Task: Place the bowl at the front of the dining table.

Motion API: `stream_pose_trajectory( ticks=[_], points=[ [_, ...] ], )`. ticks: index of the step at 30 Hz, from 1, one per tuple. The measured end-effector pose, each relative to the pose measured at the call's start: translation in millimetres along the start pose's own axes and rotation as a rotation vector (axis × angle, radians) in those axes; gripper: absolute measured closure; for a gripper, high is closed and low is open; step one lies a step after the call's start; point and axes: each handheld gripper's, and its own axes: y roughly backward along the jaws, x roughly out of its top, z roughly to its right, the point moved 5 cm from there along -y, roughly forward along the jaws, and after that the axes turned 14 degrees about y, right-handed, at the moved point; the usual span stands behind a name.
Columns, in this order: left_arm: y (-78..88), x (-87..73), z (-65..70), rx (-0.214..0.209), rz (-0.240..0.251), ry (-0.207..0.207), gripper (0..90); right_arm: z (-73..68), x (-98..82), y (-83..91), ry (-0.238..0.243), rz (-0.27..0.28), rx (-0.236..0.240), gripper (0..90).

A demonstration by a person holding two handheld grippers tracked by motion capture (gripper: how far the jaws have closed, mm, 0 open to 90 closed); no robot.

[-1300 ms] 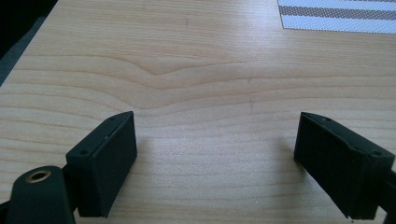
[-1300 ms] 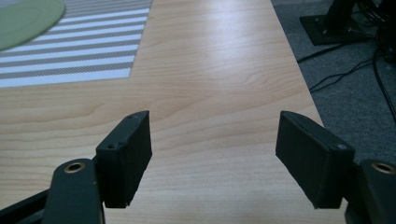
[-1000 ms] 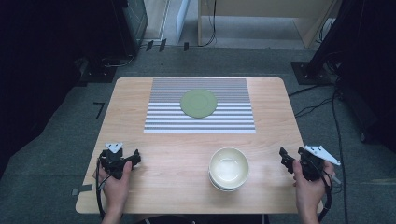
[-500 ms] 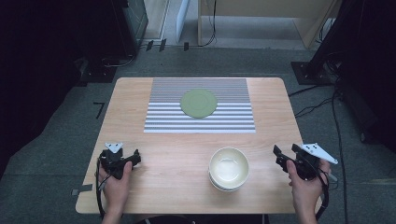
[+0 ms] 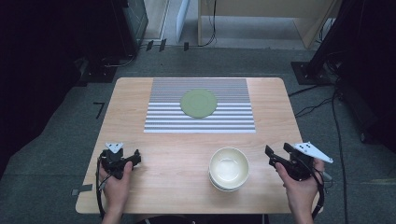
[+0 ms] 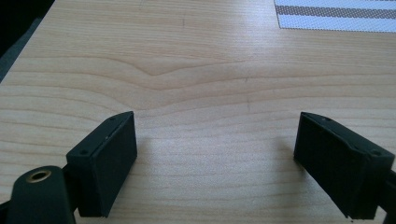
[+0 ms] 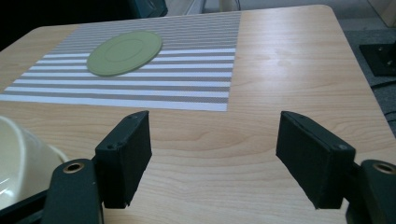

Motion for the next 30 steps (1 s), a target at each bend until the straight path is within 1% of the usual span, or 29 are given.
stream_pose_trajectory(
  ticks=[1,2,4,5,6,7,8,11,19,21,22,25,28,29,30],
  points=[
    [0.0,0.0,0.1,-0.001,0.000,-0.001,12.8,-4.3,1.9,0.7,0.009,0.001,0.012,27.1],
    [0.0,0.0,0.1,-0.001,0.000,-0.001,12.8,-4.3,1.9,0.7,0.009,0.001,0.012,27.1],
    [0.1,-0.1,0.2,-0.002,-0.001,-0.002,12.8,-9.0,3.5,1.4,0.012,0.002,0.025,27.1],
    [0.1,-0.1,0.3,-0.002,-0.001,-0.002,12.8,-13.6,4.8,1.6,0.017,0.002,0.039,27.1],
    [0.1,-0.1,0.2,-0.002,-0.001,-0.003,12.8,-13.6,4.8,1.6,0.017,0.002,0.039,27.1],
    [0.1,-0.1,0.3,-0.002,-0.001,-0.002,12.8,-18.2,5.7,2.0,0.022,0.001,0.051,27.1],
    [0.1,-0.1,0.3,-0.002,-0.001,-0.002,12.8,-18.2,5.7,2.0,0.022,0.001,0.051,27.1],
    [0.1,-0.1,0.3,-0.002,-0.001,-0.003,12.9,-26.1,7.4,2.3,0.034,0.005,0.072,27.1],
    [0.1,-0.1,0.3,-0.003,-0.001,-0.003,13.0,-37.3,9.1,2.6,0.048,0.007,0.099,27.2],
    [0.1,-0.1,0.5,-0.004,-0.001,-0.004,13.0,-42.4,9.7,2.4,0.054,0.007,0.113,27.2],
    [0.1,-0.1,0.5,-0.004,-0.001,-0.004,13.0,-42.4,9.7,2.4,0.054,0.007,0.113,27.2],
    [0.1,-0.2,0.6,-0.005,-0.001,-0.005,13.0,-49.4,9.9,1.4,0.065,0.005,0.131,27.2],
    [0.1,-0.2,0.6,-0.006,-0.002,-0.006,12.9,-53.0,9.9,1.0,0.070,0.004,0.142,27.2],
    [0.0,-0.2,0.8,-0.006,-0.001,-0.006,12.9,-56.4,10.0,0.6,0.074,0.003,0.151,27.2],
    [0.0,-0.2,0.8,-0.006,-0.001,-0.006,12.9,-56.4,10.0,0.6,0.074,0.003,0.151,27.2]
  ],
)
